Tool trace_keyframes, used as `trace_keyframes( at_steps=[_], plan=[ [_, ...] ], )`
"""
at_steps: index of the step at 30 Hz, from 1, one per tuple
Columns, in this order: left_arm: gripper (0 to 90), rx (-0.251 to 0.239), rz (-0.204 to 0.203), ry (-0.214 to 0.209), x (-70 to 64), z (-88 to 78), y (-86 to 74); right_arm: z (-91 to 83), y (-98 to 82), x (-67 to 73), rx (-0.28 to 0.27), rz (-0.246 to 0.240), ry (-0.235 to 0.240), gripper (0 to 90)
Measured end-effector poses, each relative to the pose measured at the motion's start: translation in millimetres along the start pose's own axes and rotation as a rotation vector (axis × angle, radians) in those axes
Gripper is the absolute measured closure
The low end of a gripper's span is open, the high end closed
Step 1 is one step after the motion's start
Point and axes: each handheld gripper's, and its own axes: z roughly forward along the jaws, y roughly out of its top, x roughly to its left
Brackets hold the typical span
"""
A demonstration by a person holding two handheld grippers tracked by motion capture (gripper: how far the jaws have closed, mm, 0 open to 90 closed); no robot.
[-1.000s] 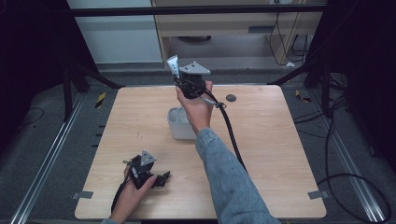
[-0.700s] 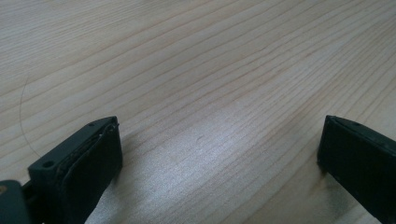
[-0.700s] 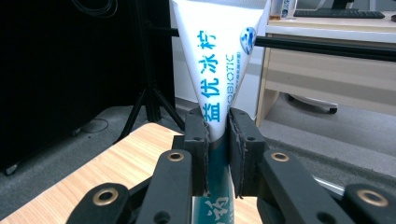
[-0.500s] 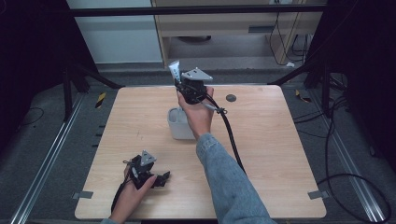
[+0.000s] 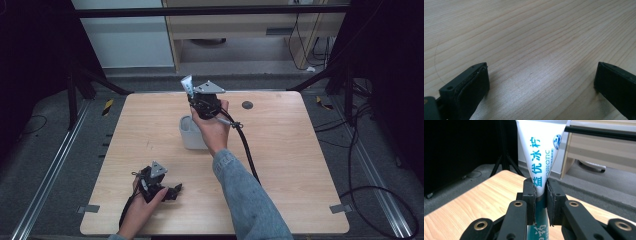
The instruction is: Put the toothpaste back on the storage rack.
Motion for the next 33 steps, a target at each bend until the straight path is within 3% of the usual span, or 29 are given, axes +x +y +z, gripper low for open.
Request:
trace_keyframes(
  at_steps=[33],
  plan=[
    [0.0,0.002,0.000,-0.001,-0.1,-0.3,-0.2,-4.5,-38.1,-5.2,0.156,-0.027,0.003,79.3]
  ],
)
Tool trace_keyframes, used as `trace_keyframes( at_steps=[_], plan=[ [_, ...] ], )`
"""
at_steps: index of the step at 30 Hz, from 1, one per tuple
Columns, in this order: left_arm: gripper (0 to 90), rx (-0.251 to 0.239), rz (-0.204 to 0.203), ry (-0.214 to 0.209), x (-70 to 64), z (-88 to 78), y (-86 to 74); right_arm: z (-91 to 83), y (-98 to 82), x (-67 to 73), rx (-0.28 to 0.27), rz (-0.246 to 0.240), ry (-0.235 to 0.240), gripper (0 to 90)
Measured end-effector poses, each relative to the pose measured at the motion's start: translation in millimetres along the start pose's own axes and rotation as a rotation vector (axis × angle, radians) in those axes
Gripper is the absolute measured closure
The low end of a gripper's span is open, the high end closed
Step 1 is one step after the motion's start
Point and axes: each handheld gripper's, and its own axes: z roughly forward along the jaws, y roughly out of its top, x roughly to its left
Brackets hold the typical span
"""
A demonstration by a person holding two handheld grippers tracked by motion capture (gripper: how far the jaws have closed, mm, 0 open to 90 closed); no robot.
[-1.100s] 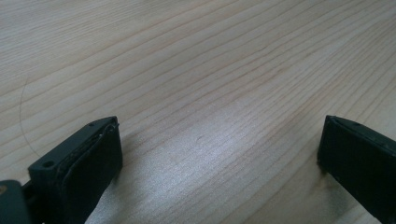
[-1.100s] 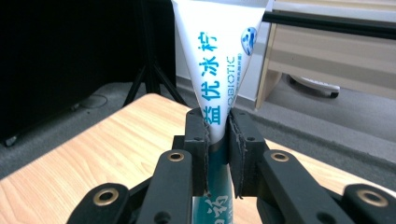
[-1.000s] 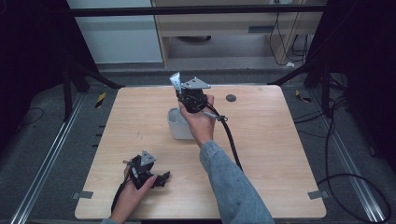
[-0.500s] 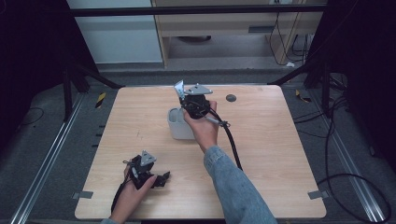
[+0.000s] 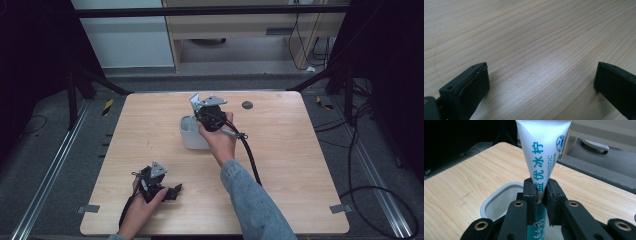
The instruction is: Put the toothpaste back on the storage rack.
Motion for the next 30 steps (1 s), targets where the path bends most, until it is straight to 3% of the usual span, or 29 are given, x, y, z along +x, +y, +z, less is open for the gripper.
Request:
trace_keyframes(
  at_steps=[30],
  plan=[
    [0.0,0.001,0.001,0.000,0.1,0.0,0.0,5.3,-9.4,1.3,0.089,-0.003,0.008,79.7]
  ],
)
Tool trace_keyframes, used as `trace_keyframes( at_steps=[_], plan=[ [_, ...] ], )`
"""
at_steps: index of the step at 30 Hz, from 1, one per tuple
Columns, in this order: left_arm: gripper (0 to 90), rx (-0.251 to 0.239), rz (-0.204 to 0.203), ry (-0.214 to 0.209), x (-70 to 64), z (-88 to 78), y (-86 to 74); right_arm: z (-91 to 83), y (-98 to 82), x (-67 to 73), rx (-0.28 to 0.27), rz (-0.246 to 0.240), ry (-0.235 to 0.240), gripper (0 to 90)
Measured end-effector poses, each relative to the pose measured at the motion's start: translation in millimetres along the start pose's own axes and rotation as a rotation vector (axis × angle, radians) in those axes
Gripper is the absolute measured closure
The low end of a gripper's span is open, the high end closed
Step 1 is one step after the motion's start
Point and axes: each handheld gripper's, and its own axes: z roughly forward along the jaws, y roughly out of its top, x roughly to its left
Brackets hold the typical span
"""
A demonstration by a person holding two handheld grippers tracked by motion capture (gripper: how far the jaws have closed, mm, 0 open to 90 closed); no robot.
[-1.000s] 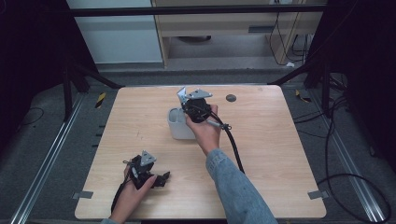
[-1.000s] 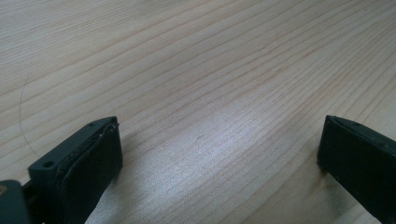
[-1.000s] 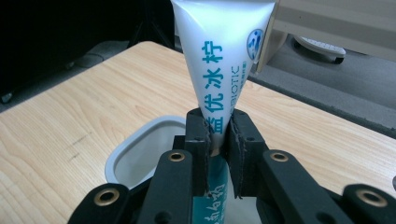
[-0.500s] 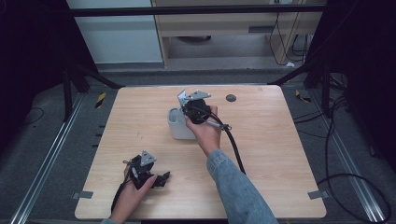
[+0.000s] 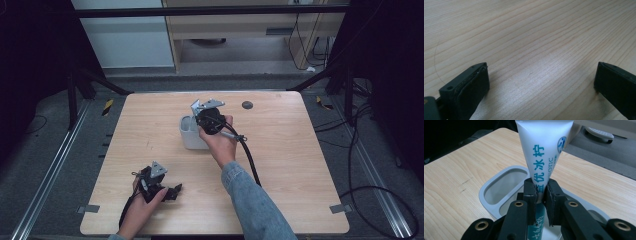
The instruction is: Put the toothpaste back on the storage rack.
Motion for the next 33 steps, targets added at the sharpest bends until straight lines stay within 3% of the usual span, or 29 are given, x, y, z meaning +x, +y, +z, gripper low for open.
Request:
trace_keyframes(
  at_steps=[33],
  plan=[
    [0.0,-0.002,-0.003,0.000,-0.2,0.1,0.0,4.0,2.1,0.8,0.013,0.002,0.000,79.0]
  ],
)
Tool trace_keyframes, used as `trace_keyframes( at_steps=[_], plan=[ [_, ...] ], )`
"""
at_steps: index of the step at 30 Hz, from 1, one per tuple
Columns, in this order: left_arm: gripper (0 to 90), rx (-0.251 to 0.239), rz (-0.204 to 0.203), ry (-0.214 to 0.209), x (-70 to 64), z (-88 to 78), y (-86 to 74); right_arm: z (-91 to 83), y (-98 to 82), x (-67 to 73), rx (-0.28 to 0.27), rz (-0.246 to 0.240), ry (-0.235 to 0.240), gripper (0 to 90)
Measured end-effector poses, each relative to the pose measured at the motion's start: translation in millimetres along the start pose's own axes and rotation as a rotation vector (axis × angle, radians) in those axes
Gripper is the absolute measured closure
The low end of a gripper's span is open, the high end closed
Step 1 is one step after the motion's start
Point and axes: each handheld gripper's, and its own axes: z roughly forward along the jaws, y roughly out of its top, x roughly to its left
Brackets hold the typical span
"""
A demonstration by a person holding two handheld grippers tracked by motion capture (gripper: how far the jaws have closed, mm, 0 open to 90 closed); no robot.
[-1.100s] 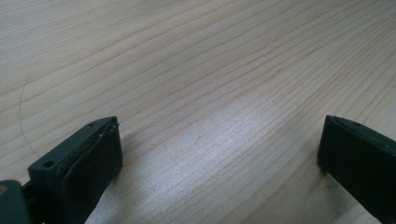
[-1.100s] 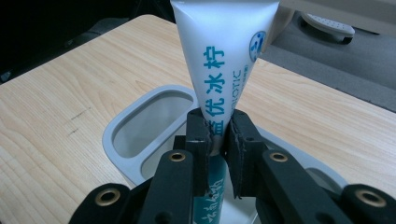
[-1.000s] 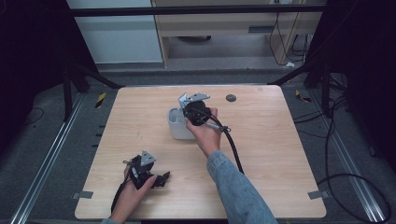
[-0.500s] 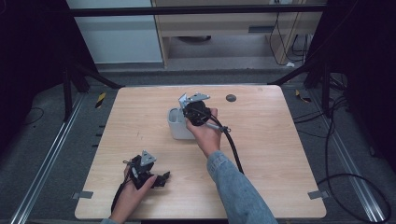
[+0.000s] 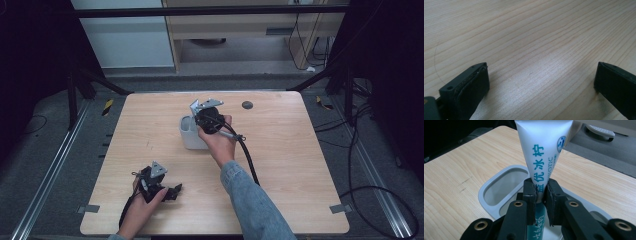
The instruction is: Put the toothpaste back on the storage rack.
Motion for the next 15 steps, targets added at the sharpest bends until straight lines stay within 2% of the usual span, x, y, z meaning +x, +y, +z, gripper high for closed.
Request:
trace_keyframes(
  at_steps=[15],
  plan=[
    [0.0,0.002,0.002,0.000,0.2,-0.1,0.0,5.7,4.2,2.5,0.013,0.003,0.009,78.4]
  ],
)
